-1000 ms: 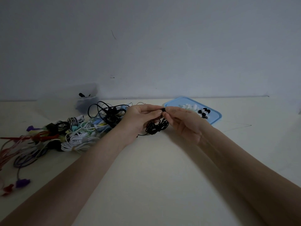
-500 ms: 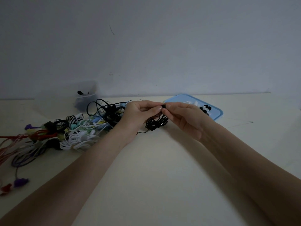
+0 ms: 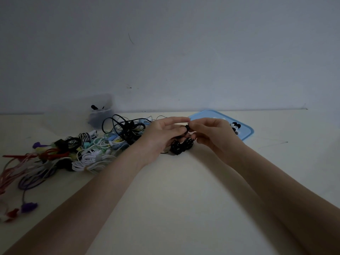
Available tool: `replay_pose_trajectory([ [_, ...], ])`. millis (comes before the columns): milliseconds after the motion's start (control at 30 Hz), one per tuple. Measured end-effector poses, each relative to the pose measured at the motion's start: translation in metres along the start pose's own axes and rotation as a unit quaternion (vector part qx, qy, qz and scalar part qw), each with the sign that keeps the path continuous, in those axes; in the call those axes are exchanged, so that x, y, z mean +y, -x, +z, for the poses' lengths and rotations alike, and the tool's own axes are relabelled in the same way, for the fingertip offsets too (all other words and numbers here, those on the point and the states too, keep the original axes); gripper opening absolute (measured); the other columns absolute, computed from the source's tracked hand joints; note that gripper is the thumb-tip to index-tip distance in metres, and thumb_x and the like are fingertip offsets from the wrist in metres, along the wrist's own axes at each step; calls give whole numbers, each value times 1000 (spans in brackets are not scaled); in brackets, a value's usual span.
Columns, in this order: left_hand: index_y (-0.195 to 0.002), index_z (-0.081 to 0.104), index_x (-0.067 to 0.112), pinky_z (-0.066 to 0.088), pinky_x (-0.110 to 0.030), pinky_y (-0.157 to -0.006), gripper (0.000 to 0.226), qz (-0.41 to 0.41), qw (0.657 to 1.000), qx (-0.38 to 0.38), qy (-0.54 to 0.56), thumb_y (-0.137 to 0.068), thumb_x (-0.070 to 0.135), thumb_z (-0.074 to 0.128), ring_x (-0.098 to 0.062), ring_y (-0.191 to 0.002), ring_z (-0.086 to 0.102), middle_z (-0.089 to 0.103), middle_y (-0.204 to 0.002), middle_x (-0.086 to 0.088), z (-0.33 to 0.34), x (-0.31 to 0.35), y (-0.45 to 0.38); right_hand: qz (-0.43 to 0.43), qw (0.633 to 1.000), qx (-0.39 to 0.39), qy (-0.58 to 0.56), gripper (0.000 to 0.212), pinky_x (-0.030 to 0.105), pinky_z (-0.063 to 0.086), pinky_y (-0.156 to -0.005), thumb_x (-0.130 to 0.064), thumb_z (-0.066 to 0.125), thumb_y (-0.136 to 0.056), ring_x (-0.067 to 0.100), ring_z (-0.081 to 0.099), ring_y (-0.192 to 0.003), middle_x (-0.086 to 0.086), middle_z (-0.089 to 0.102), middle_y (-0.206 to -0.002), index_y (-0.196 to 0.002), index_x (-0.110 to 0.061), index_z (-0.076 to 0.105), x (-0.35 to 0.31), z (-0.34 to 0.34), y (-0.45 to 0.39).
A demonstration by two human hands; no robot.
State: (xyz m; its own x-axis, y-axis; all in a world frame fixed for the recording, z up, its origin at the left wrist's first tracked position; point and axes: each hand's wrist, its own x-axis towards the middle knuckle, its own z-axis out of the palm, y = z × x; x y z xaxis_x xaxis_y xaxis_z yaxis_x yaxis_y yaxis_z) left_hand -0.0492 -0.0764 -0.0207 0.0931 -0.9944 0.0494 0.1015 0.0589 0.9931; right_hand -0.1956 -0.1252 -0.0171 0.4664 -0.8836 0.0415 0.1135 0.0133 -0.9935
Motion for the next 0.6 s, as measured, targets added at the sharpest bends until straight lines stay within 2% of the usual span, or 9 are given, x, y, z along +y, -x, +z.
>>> replay_pose_trajectory([
  [200, -106, 65, 8, 52, -14, -62, 22, -28, 997, 16, 66, -93, 1, 48, -10, -68, 63, 67, -81, -5, -2, 2, 0, -12, 996, 76, 37, 8, 16, 34, -42, -8, 59, -89, 4, 47, -43, 3, 63, -72, -84, -4, 65, 2, -1, -3],
  [300, -106, 64, 6, 53, -16, -61, 22, -40, 990, 39, 129, -94, 3, 46, -10, -64, 65, 69, -78, -5, -5, 6, -2, -56, 974, 108, 190, 13, 13, 31, -42, -7, 58, -88, 0, 40, -37, -2, 65, -78, -83, -13, 68, 5, -3, -6],
  [367, -109, 62, 2, 56, -18, -67, 22, -47, 984, 45, 165, -94, 5, 47, -12, -70, 66, 69, -83, -8, -5, 9, -3, -70, 957, 78, 272, 18, 11, 35, -46, -3, 58, -86, -4, 47, -43, -5, 64, -91, -95, -15, 68, 3, 0, -5],
  [433, -109, 62, 1, 56, -21, -76, 22, -64, 976, 33, 207, -93, 10, 50, -15, -78, 66, 66, -91, -12, -5, 15, -3, -28, 967, 19, 254, 35, 11, 41, -46, -1, 61, -84, -1, 56, -55, 0, 59, -108, -116, -15, 60, 0, 4, -2],
  [467, -107, 63, 1, 55, -22, -77, 22, -73, 970, 20, 230, -93, 13, 50, -16, -80, 66, 66, -93, -12, -6, 18, -3, -6, 973, -13, 229, 47, 13, 47, -52, 1, 64, -82, 6, 61, -63, 4, 56, -115, -123, -18, 54, 0, 6, -1],
  [533, -103, 64, 3, 55, -22, -74, 22, -83, 963, -2, 257, -94, 17, 49, -14, -77, 66, 67, -91, -11, -4, 25, 0, -4, 978, -50, 204, 62, 22, 56, -72, 7, 68, -76, 18, 65, -87, 10, 54, -120, -127, -23, 49, -1, 9, 2],
  [567, -101, 64, 3, 55, -20, -72, 20, -75, 964, -7, 255, -94, 15, 50, -13, -74, 66, 67, -90, -10, -4, 31, 1, -23, 981, -57, 184, 61, 25, 57, -75, 10, 68, -75, 22, 65, -91, 13, 57, -118, -125, -21, 51, -5, 11, 2],
  [600, -100, 64, 3, 55, -19, -70, 18, -66, 968, -7, 244, -93, 12, 50, -12, -70, 66, 67, -89, -9, -2, 34, 1, -43, 985, -55, 156, 56, 26, 57, -72, 13, 66, -75, 26, 66, -87, 16, 59, -115, -122, -16, 54, -8, 11, 4],
])
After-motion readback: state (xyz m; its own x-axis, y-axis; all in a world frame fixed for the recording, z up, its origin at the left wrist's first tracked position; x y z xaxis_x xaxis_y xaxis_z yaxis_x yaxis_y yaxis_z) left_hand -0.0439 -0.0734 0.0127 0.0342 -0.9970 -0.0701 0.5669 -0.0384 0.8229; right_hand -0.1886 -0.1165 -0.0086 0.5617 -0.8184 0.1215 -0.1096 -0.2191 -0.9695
